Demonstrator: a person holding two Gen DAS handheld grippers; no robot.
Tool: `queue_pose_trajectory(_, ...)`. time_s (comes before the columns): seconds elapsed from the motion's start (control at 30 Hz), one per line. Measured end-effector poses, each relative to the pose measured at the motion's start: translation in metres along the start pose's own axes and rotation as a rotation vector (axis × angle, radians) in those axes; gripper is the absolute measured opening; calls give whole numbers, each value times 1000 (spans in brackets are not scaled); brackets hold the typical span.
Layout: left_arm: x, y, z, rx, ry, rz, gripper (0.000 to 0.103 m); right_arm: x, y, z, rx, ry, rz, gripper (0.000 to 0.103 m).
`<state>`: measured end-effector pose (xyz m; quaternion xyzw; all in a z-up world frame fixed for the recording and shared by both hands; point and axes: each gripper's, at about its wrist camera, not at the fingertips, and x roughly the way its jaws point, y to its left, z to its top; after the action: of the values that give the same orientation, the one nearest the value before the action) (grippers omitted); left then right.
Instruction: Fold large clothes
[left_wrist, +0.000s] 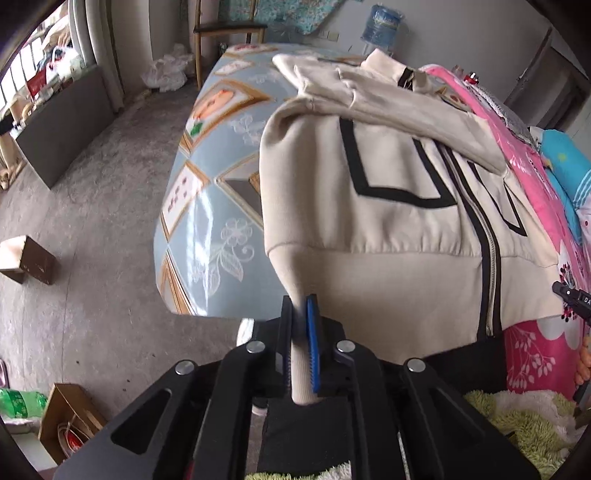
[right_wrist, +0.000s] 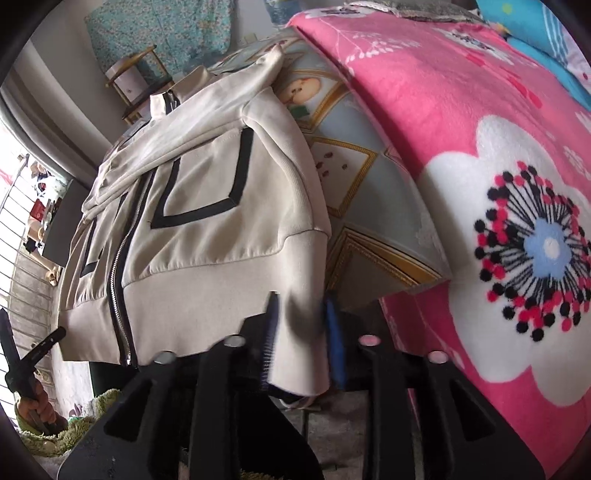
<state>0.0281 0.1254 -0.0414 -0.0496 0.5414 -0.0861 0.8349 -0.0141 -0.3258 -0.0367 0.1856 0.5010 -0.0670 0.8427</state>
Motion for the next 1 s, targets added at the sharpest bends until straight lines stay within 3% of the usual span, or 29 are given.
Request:
queue_pose_trajectory(0.07, 2, 3, -3, -12, 27, -18, 9, 1, -1, -3, 0, 3, -3, 42)
queue_pose_trajectory(0.33, 13, 9, -10, -68, 84, -42, 13, 17, 1, -12, -21, 48, -19, 43)
queue_pose_trajectory(0.47, 14, 6, -12, -59, 80, -28, 13, 20, 3, -15, -20, 56, -9, 25)
queue_pose_trajectory(0.57, 6, 0, -13, -26, 55, -31, 6, 15, 10, -16, -40, 40, -20, 7)
queue_pose_trajectory(0.73, -23, -6, -7, 4, -6, -82, 5, -9, 26, -14, -87, -11, -48, 5)
queue_pose_trajectory(1.0, -59, -6, 25, -49, -97, -271, 5, -44, 40, 10, -94, -99, 10, 5)
